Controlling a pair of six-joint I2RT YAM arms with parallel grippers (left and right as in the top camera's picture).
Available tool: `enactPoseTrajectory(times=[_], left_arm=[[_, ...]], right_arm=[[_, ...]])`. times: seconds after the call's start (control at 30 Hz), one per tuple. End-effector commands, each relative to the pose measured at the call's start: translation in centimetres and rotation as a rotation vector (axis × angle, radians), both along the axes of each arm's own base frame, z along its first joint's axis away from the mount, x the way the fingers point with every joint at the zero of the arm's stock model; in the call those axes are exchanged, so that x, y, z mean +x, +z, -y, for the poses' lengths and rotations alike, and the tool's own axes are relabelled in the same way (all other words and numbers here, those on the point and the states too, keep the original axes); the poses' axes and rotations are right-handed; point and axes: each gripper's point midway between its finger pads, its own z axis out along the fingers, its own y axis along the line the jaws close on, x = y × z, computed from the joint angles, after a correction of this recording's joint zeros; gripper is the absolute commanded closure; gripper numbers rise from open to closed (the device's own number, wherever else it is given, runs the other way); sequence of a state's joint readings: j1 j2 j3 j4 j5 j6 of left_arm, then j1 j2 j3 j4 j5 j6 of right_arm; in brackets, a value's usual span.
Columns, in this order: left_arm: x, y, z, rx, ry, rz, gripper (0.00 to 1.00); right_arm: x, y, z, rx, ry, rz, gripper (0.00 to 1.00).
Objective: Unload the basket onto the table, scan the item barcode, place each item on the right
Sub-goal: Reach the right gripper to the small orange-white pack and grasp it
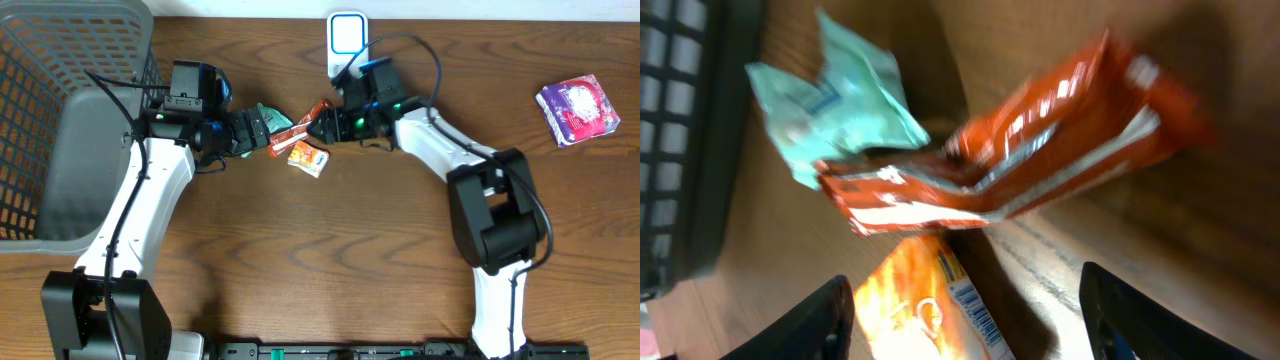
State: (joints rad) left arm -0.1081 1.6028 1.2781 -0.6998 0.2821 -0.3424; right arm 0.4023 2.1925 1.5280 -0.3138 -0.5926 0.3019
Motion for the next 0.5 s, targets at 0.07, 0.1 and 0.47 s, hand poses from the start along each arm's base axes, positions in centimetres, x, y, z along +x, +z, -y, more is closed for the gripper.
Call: enactPoseTrajectory(times=[0.07,0.1,0.47], left_arm=[[0.0,0.3,-0.2,0.006,0.004,0.008,0.02],[0.0,0.3,-0.2,0.006,0.004,0.008,0.02],[0.0,0.3,-0.2,0.006,0.004,0.008,0.02]], right_arm=[[-2.1,-1.7,-0.6,-0.028,0.020,-0.086,0.51],[-2.5,-1.8,-0.6,-0.031,0.025,-0.101,0.57],[-4.9,-2.9,2.4,-0.198,-0.013,-0.204,0.96]])
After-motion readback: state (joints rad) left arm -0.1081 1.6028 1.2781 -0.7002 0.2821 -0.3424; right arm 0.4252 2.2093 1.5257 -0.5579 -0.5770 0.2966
